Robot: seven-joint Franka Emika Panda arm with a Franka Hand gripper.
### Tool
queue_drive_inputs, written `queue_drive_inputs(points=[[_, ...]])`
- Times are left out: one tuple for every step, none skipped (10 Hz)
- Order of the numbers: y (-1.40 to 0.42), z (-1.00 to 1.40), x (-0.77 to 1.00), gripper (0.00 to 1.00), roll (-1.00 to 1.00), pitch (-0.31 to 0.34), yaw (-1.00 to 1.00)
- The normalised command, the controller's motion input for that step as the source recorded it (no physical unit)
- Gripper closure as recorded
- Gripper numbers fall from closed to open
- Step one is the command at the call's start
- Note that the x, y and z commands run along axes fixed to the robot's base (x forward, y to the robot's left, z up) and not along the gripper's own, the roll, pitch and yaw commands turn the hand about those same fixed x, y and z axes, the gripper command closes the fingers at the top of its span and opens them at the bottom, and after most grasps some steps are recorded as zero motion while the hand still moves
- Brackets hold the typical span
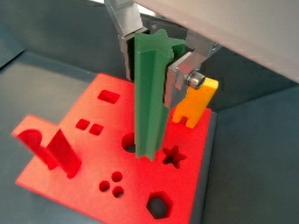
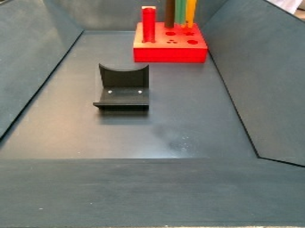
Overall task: Pick up the star object. Move up. Place the star object on the fixture. Regrasp the star object. Move to above the board. Insert the star object.
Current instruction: Insert the star object.
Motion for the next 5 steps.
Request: queue_drive_inputs(points=[[-0.13, -0.43, -0.17, 1.00, -0.22, 0.000, 0.00], [-0.11, -0.37, -0.27, 1.00, -0.04, 0.000, 0.00], [0.00, -0.32, -0.19, 1.00, -0.05, 0.000, 0.00], [-0.08, -0.34, -0.25, 1.00, 0.00, 0.000, 0.09], [-0.09, -0.19, -0.13, 1.00, -0.01, 0.000, 0.14]])
